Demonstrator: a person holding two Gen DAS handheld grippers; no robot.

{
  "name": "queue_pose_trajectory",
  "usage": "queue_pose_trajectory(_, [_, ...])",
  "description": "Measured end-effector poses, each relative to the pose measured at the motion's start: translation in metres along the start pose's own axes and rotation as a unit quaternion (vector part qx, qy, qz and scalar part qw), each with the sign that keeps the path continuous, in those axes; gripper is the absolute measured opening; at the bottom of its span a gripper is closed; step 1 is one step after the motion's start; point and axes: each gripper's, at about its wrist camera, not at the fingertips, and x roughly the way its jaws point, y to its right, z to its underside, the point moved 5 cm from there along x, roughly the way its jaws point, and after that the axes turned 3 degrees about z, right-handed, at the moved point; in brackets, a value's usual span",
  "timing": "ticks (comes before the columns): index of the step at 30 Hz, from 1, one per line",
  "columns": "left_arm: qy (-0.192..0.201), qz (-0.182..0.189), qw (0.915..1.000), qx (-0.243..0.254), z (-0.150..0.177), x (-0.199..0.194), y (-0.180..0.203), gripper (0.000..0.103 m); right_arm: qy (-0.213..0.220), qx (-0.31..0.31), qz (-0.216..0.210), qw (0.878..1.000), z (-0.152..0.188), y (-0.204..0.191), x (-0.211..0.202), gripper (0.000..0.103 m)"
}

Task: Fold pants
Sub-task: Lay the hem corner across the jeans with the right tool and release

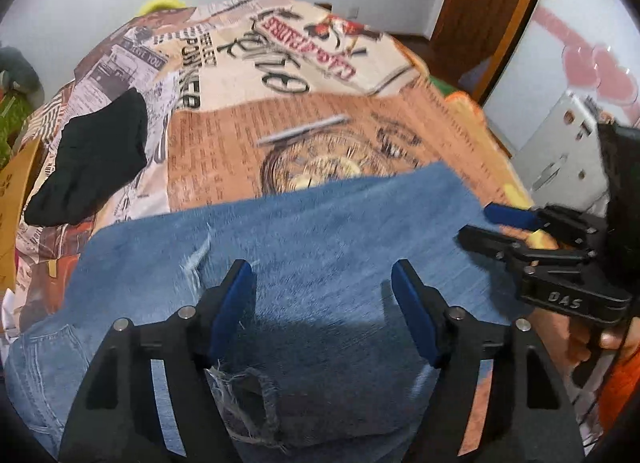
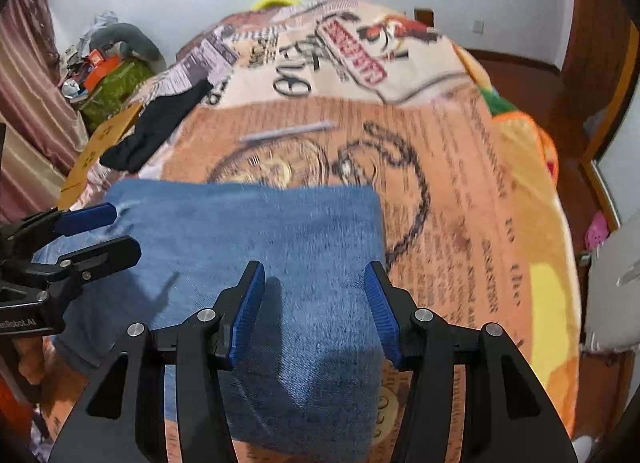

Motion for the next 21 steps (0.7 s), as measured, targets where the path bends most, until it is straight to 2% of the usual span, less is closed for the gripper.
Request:
queue_pose_trajectory(2, [-0.015, -0.014, 0.9998, 0.008, 0.007, 0.007, -0.002, 0.07, -0.005, -0.007, 0.004, 1.0, 0.006, 0.001, 0.002, 0.048])
queue_pose_trajectory(6, [-0.02, -0.041, 0.9988, 0.018, 0.018, 0.007, -0.011, 0.07, -0.01, -0.007, 0.003, 1.0, 0.017, 0.005, 0.0, 0.048])
queue_pose_trajectory(12, [-0.026, -0.046, 0.9986, -0.005, 0.037, -0.002, -0.033, 0.071, -0.01, 0.008, 0.011, 1.0, 0.031, 0.01, -0.007, 0.048])
queue_pose_trajectory(21, [-0.009, -0.062, 0.9974, -0.037, 0.062, -0.028, -0.054, 0.075, -0.016, 0.031, 0.016, 0.999, 0.05, 0.014, -0.024, 0.048])
